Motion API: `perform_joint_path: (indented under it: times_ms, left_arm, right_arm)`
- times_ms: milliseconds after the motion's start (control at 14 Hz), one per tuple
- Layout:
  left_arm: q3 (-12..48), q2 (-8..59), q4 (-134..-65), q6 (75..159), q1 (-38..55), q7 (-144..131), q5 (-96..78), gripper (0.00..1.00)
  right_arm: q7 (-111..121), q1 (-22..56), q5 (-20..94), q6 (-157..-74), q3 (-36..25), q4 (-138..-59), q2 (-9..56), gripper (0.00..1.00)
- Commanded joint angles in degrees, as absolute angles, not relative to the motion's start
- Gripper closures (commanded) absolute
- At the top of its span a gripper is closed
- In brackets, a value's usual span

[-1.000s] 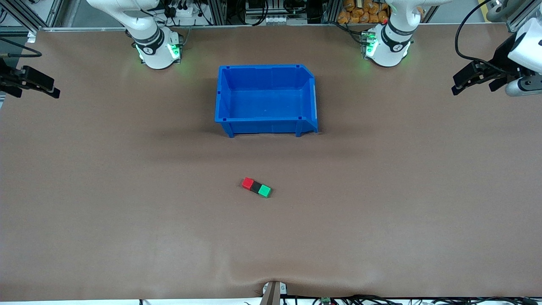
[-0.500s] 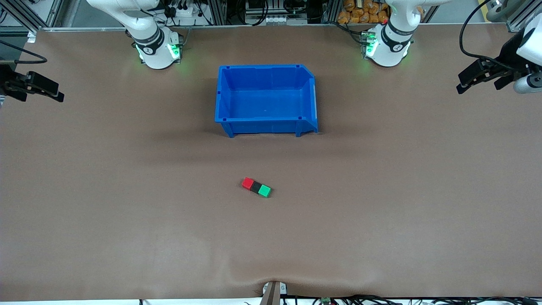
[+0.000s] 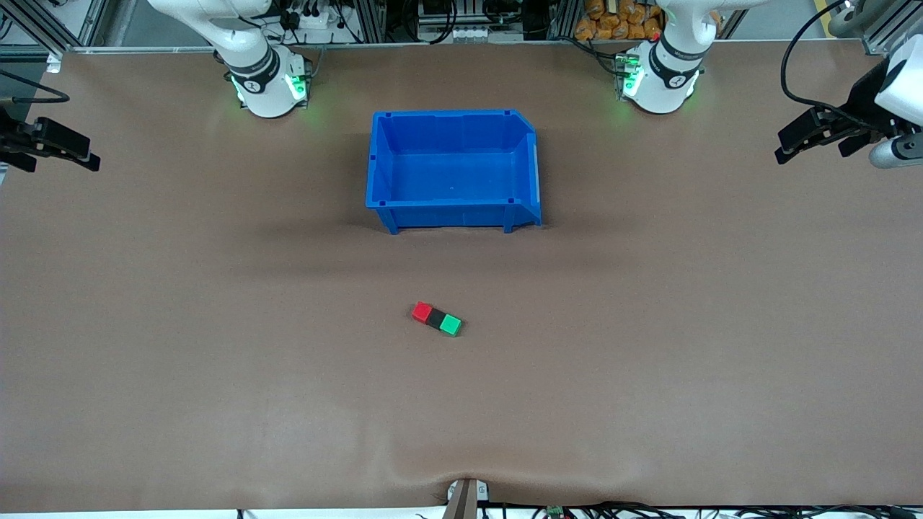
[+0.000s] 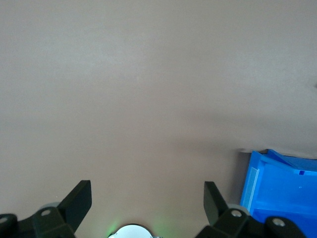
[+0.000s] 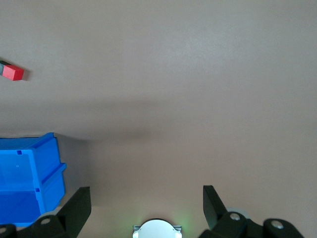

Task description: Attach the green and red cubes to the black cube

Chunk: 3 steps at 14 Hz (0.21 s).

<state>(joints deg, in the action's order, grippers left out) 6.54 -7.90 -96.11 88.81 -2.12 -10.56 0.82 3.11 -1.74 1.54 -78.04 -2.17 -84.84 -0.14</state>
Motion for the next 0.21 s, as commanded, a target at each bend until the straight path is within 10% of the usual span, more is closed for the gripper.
perform_joint_path:
  times_ms: [0,143]
  left_arm:
    - [7.0,-7.4,-94.5,87.7,-2.6,-10.0,2.2,0.0]
    - [7.1,-7.5,-94.5,87.6,-2.6,-9.8,2.2,0.0]
  right_arm:
    - [4.0,-3.0,2.4,-78.0,-1.5,-86.0,-1.8,0.0]
    - [4.0,-3.0,2.5,-78.2,-1.5,-86.0,-1.8,0.0]
